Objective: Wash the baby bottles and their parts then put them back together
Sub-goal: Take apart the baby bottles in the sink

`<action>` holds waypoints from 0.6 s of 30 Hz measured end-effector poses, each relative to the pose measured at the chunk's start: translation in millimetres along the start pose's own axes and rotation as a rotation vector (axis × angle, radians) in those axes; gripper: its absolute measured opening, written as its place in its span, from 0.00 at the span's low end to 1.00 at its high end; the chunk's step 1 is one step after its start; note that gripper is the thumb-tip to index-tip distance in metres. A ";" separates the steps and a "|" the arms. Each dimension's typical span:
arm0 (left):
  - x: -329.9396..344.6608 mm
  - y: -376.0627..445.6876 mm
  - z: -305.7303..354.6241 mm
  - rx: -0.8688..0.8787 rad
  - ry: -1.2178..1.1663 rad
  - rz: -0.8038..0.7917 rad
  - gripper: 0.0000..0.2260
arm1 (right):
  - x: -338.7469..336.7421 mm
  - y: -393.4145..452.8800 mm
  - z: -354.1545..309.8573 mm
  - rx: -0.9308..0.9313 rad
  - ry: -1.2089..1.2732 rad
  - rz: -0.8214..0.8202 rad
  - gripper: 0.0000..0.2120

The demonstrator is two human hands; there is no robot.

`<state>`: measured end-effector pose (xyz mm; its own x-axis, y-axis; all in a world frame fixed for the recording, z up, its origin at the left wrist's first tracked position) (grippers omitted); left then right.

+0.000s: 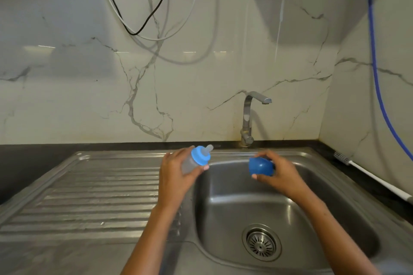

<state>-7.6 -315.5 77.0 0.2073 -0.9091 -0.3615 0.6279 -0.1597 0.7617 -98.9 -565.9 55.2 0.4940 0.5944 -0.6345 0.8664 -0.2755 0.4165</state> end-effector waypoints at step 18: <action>42.8 -19.6 16.4 0.149 0.226 -0.261 0.26 | 196.3 -18.7 72.4 0.495 -0.588 -0.966 0.27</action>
<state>-23.3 -357.5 55.4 0.2258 -0.7252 -0.6504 0.5692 -0.4436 0.6923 -12.8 -498.8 -124.3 -0.5170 0.3183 -0.7946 0.7651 -0.2444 -0.5957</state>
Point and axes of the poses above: each hand's wrist, its own y-axis towards the middle knuckle, its own x-axis out of the palm, z = x × y, the point moved 8 cm from there along y, towards the middle knuckle, and after that the axes turned 3 degrees about y, right-handed, at the moved point
